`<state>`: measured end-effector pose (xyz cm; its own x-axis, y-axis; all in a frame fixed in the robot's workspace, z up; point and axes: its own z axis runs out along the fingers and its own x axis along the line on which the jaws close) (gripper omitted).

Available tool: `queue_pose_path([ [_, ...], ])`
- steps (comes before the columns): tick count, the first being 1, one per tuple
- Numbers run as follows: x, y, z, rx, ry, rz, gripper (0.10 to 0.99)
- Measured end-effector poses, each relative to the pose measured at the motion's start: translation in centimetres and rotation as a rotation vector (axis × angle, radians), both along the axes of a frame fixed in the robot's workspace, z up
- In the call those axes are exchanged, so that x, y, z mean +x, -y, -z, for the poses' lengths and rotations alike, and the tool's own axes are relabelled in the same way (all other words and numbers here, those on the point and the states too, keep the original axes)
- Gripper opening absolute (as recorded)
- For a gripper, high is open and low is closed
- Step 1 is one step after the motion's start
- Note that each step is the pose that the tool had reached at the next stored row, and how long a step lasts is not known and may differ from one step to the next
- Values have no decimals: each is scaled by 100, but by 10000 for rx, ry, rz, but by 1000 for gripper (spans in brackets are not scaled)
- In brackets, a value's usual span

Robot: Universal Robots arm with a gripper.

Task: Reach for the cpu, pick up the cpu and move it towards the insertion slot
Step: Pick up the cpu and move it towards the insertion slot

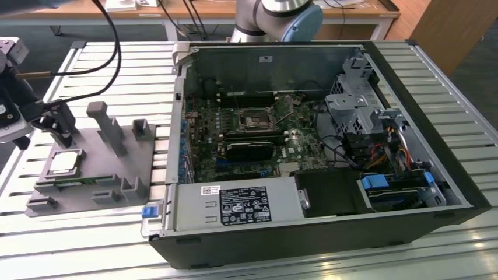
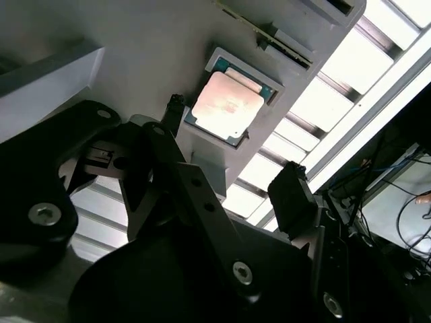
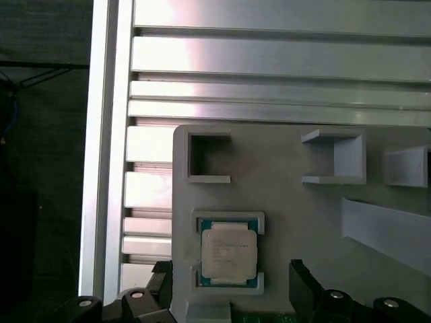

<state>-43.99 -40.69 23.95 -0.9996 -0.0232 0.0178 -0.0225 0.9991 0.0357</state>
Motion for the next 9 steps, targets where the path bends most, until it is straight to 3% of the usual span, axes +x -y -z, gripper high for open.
queue_pose_path([
  [9,0,0,79,0,1,-7,780],
])
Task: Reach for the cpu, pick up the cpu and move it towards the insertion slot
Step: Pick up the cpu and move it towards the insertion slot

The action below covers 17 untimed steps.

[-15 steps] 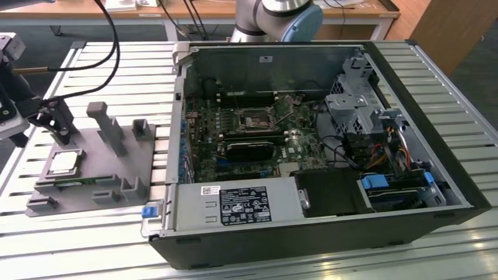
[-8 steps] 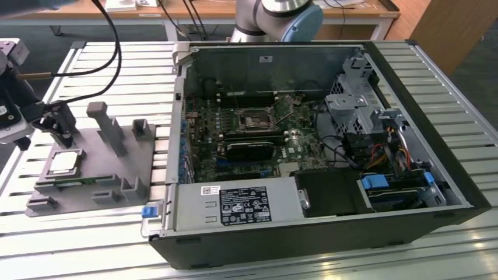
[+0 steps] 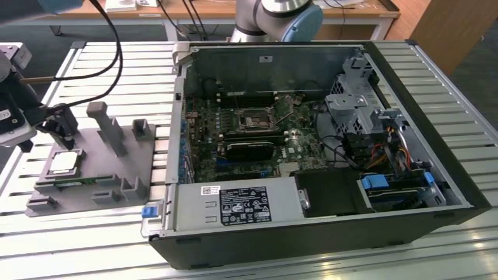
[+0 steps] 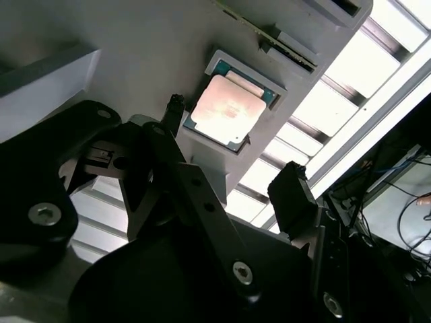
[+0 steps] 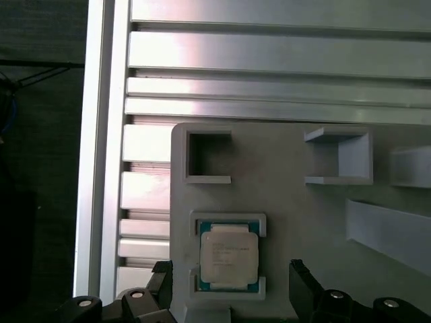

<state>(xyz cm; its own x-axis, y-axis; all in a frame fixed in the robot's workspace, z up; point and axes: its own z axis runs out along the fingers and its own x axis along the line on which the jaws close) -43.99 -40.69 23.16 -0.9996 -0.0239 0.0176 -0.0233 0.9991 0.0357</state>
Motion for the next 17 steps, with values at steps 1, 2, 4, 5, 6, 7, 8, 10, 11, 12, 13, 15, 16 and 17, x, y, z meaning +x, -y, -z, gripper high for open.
queue_pose_path([
  [1,0,0,7,0,0,0,780],
  [2,0,0,15,0,0,-2,780],
  [4,0,0,32,0,1,-2,780],
  [5,0,0,40,0,2,-2,780],
  [6,0,0,47,0,1,-3,780],
  [7,0,0,55,0,1,-3,780],
  [8,0,0,63,0,4,-3,780],
  [10,0,0,80,0,5,-4,780],
  [11,0,0,89,0,5,-4,780],
  [12,0,0,99,0,6,-5,780],
  [13,0,0,109,0,6,-6,780],
  [15,0,0,135,0,10,-14,780],
  [16,0,0,149,0,18,-21,780],
  [17,0,0,163,0,27,-30,780],
])
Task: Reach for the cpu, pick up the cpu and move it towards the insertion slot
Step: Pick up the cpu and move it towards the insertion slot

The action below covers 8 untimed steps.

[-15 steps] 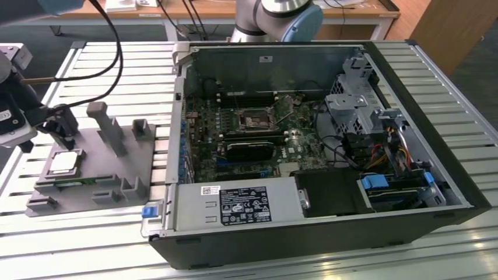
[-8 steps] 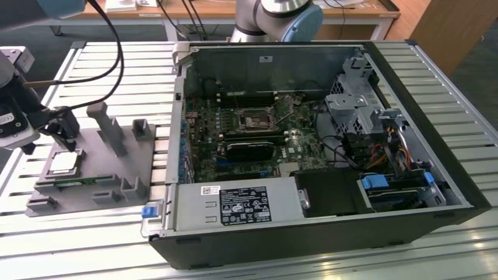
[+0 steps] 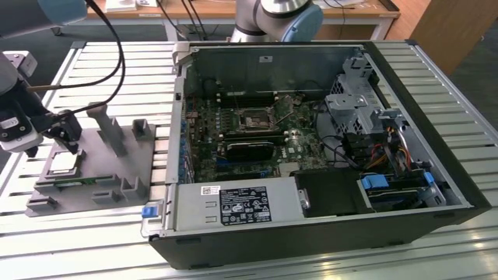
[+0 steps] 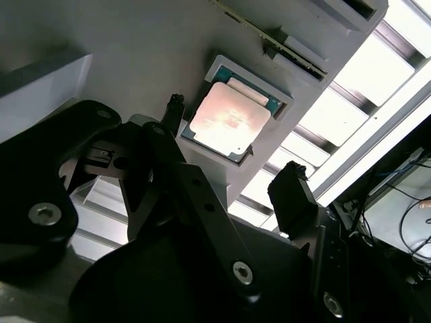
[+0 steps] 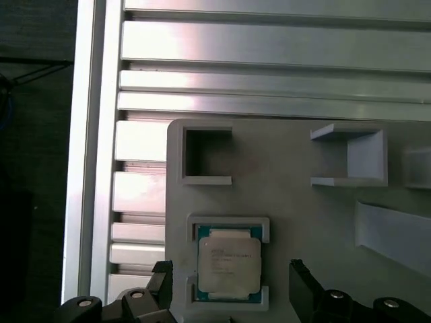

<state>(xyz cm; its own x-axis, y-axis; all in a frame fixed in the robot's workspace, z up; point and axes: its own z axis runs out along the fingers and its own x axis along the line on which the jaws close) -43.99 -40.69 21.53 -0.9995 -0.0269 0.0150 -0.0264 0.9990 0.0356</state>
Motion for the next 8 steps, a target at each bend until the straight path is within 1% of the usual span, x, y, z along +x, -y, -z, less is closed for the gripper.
queue_pose_path([
  [5,0,0,75,-1,39,-46,780],
  [8,0,0,118,-3,46,-102,780],
])
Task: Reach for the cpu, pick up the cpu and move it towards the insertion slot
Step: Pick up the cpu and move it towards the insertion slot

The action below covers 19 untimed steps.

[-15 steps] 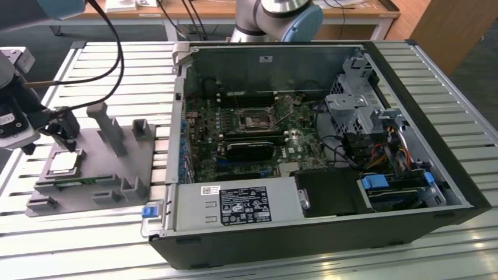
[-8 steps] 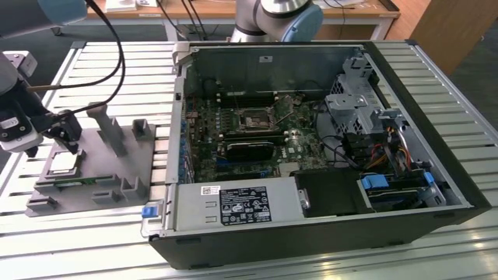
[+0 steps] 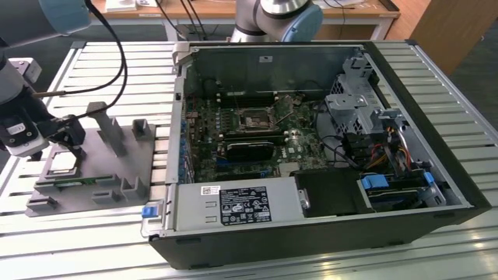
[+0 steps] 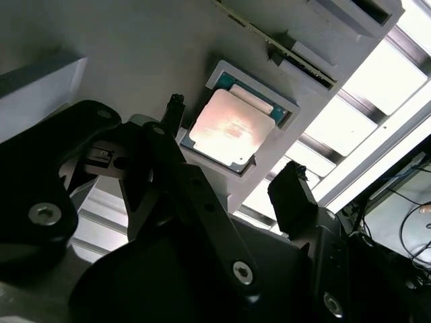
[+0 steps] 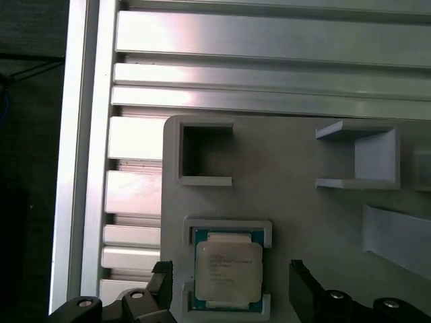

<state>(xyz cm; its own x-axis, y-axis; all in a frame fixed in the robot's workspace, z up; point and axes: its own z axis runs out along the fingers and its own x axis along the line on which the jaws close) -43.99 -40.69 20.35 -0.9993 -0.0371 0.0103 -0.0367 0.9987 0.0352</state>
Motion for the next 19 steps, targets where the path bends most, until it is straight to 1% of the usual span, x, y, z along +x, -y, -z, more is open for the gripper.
queue_pose_path([
  [2,0,0,25,0,18,-22,780],
  [4,0,1,50,0,24,-28,780],
  [19,0,13,181,-1,23,-58,780],
])
